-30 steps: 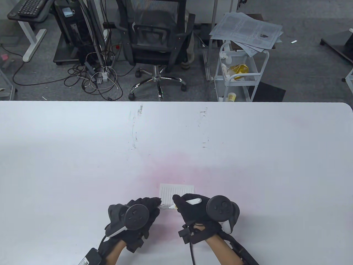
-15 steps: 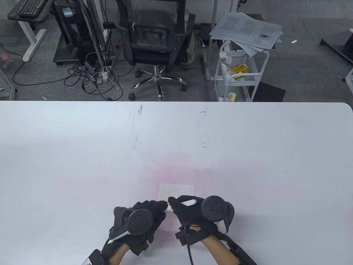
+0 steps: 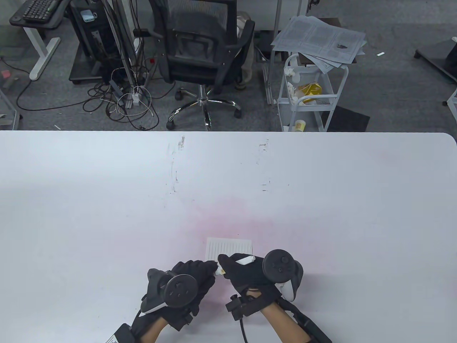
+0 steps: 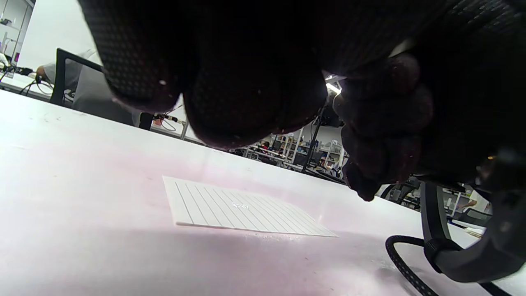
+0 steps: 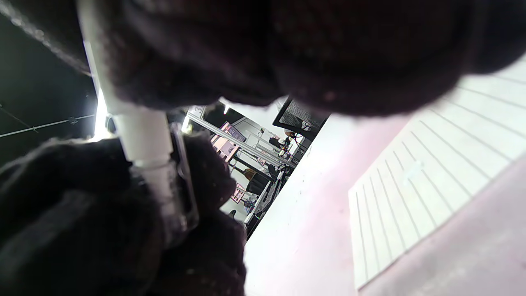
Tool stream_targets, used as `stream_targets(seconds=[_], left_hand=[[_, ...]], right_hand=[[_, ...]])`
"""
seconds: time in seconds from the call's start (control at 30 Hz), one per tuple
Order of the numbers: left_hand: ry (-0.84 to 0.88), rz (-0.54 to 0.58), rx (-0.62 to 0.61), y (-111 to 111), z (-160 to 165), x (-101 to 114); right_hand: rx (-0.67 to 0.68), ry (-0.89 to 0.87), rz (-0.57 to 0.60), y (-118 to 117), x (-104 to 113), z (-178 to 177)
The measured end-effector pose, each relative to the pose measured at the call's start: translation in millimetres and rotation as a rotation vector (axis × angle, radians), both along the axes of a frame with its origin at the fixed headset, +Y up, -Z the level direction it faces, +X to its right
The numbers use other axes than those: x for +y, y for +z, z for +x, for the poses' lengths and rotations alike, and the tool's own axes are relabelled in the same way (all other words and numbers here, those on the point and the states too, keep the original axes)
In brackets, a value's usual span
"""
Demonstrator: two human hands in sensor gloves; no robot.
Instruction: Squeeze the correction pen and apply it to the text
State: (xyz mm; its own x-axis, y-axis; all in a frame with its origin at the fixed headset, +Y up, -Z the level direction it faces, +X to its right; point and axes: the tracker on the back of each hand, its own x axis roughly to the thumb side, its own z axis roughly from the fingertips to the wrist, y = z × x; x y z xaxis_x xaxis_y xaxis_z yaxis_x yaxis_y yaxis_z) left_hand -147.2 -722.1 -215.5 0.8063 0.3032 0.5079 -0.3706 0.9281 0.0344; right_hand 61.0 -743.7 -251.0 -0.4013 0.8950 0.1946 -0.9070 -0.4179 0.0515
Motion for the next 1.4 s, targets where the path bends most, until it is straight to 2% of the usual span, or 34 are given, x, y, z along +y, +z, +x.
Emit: stream_targets(seconds=[0.17, 0.3, 0.4, 0.8, 0.93, 1.03, 1.27, 1.4], left_hand=[[0.024, -0.021, -0.01, -0.3, -0.7, 0.3], [0.073, -0.04, -0.026, -0.5, -0.4, 2.2], [0.057, -0.031, -0.013, 0.8, -1.1, 2.5], [0.172, -0.05, 0.031, 4.6, 0.5, 11.4], [0.13, -0.055, 0.01, 2.9, -1.3, 10.5], [0.086, -0.014, 0.015, 2.6, -3.2, 11.1], [0.053, 0.01, 0.031, 0.9, -6.4, 9.1], [0.104, -0.025, 0.041, -1.0, -10.6, 9.0]], right_hand=[[0.024, 0.015, 0.018, -0.6, 2.1, 0.4], [0.073, -0.048, 0.006, -2.7, -2.1, 1.0], [0.073, -0.083, -0.024, -3.9, -5.4, 0.0], [0.043, -0.217, 0.003, -3.6, -6.7, -2.7], [0.041, -0.153, 0.016, -1.0, -5.8, -2.1], [0.057, -0.097, 0.019, -1.3, -4.4, -0.8], [0.06, -0.109, 0.007, -2.7, -9.5, 0.5], [0.039, -0.112, 0.027, 1.0, -6.9, 0.5]])
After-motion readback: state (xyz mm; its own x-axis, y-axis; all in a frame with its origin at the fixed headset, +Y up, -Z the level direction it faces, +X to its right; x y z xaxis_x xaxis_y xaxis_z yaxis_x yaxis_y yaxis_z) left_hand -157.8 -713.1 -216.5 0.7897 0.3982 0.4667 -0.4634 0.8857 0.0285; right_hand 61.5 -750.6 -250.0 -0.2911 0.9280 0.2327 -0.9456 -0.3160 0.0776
